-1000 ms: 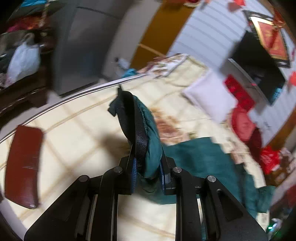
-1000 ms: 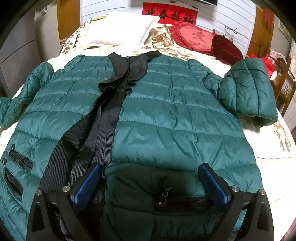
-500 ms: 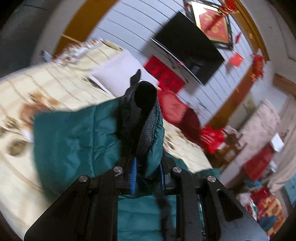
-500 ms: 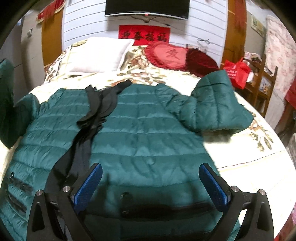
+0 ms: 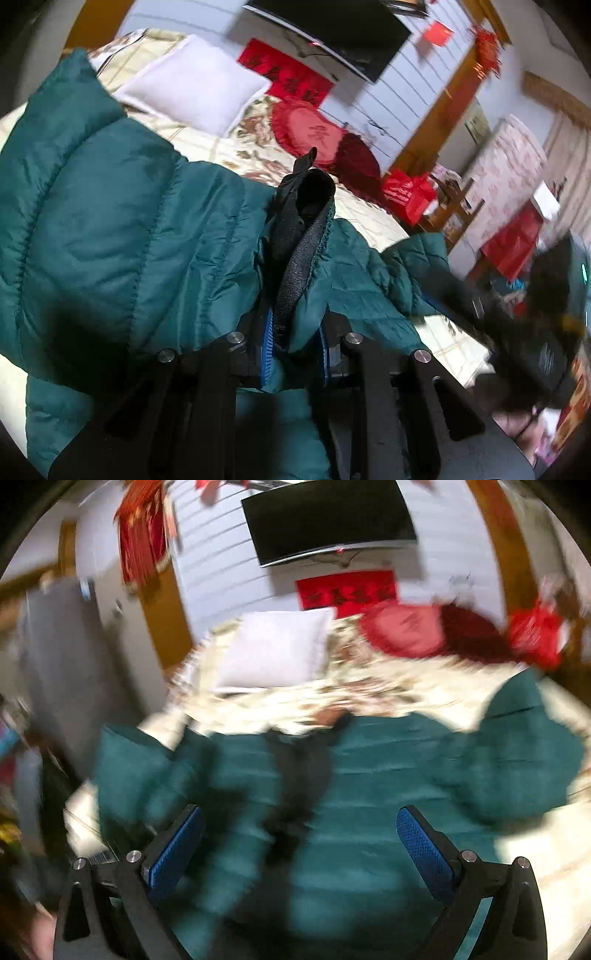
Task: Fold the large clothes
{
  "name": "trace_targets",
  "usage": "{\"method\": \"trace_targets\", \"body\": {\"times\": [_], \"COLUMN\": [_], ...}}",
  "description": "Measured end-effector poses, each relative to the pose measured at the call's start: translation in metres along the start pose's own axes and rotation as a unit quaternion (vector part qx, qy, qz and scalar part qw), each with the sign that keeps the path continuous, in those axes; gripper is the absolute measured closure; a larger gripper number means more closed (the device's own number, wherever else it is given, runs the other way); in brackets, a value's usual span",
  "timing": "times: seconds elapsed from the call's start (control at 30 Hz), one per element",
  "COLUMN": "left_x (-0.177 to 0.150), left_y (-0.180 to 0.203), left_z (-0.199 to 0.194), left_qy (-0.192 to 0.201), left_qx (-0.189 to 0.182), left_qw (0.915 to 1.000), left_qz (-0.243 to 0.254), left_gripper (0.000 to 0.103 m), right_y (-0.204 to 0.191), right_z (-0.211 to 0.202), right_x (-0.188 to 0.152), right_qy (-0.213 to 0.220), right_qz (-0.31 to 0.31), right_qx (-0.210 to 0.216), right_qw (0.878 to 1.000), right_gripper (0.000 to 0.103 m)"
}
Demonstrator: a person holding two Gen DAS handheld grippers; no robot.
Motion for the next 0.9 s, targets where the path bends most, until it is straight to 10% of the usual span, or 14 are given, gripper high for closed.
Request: {"method": "trace_targets", "body": {"times": [0.27,0.43,0.6,0.9], "left_x": [-0.024,-0.023,-0.022,0.01], "left_y": [0.039,0.032,0.032,0.003], "left_z": [0.009,0.012,0.013,-0.009], "left_qy": [-0.031,-0.036,-0.037,0.026], "left_qx": [-0.001,0.018,0.007,0.054], "left_qw": [0.9948,0.9945,0.9955,0.9963], "left_qz": [0.097,0.097,0.087,0.061], "left_gripper": [0.085,0.068,0.065,0.065], "right_y": [-0.034,-0.026,-0.015,0.06], "right_z": [0.042,0.058,0.051,0.048], "right_x": [-0.004,-0.011,-0.005,0.031], "right_qy": [-0.024,-0.043,-0.031,-0.047], "right_qz": [0.023,0.051,0.053,0.054], "right_qx": [0.104,0.139,0.146,0.022], "right_qw": [0.994,0.988,0.987,0.997], "right_gripper": [0.019,0.076,0.084,0.086]}}
Point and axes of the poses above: each gripper's, at about its wrist camera, not at the fingertips, and z roughly the way its jaws point, y to its right, x to its top, the point moved 7 cm from there along z, roughly the way its jaws point, and after that the axes turned 3 degrees about x, right-handed, at the moved point
